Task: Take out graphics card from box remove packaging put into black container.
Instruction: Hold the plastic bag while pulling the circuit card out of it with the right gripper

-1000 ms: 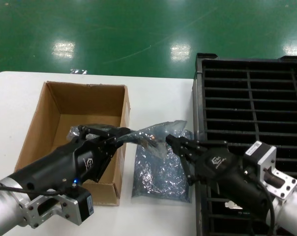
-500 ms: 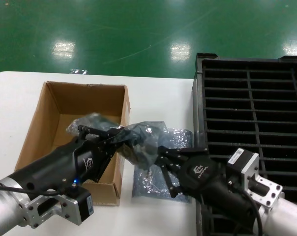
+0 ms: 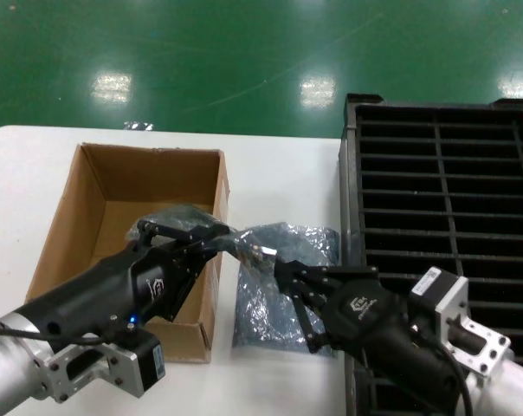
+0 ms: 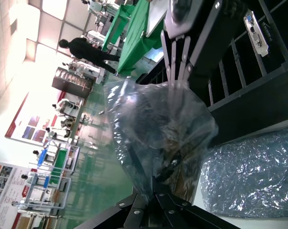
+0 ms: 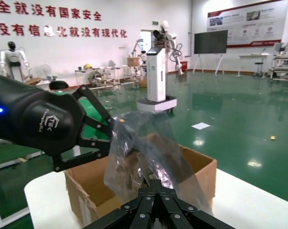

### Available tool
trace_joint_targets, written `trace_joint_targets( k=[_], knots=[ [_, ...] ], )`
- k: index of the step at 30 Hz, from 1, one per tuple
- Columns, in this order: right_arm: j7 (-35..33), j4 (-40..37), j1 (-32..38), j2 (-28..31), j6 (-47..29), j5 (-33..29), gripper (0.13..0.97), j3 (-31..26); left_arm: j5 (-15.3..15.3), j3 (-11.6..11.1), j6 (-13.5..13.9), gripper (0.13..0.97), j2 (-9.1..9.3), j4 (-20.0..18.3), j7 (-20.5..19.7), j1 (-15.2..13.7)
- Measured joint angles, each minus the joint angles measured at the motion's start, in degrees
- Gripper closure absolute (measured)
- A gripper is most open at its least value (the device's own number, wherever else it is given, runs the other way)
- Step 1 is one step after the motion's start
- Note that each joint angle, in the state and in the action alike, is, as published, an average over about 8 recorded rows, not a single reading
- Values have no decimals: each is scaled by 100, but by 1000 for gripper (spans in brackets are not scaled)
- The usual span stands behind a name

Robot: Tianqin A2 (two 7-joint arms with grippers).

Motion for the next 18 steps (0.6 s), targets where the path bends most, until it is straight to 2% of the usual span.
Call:
trace_joint_targets(
  k=[7,18],
  knots=[
    [229,210,-191,-32,0,-279,962,181,0,0,0,958,0,0,0,0],
    [89,18,-120,-222,-67,-420,962,72,0,0,0,958,0,0,0,0]
  ],
)
